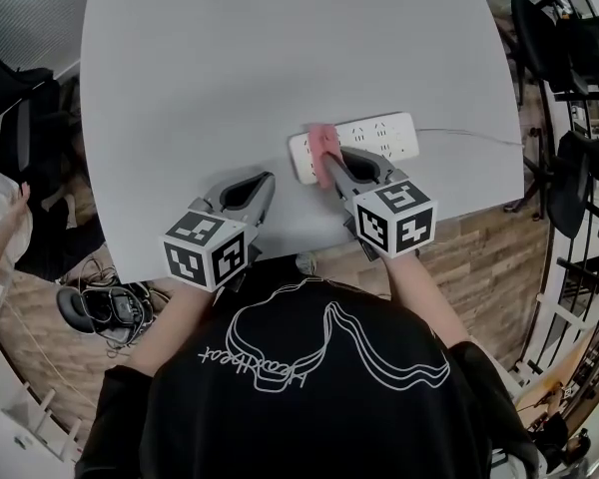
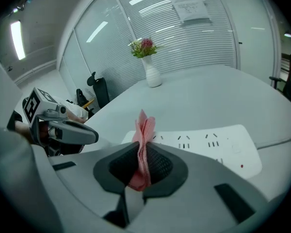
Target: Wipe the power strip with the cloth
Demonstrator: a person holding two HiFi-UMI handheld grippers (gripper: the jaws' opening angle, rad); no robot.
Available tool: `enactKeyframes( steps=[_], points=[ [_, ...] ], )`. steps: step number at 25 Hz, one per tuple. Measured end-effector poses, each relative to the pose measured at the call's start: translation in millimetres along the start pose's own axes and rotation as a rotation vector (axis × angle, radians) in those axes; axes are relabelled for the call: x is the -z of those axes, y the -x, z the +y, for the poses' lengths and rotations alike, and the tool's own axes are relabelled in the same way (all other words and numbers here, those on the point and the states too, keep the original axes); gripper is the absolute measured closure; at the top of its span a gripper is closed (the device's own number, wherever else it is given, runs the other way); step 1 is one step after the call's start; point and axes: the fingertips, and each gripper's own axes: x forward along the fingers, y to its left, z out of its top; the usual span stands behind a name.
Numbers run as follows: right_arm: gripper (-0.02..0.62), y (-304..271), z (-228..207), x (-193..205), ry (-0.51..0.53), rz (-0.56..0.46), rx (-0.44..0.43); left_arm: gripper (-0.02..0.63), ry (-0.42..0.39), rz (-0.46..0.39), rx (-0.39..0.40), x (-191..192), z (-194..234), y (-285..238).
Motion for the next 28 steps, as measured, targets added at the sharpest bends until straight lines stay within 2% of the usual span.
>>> enactKeyframes(
  steps=[28],
  points=[
    [0.549,64,-114,10,-0.119,-0.089,0.249,0.591,-0.033,0.041,0.032,5,-20,-16]
  ],
)
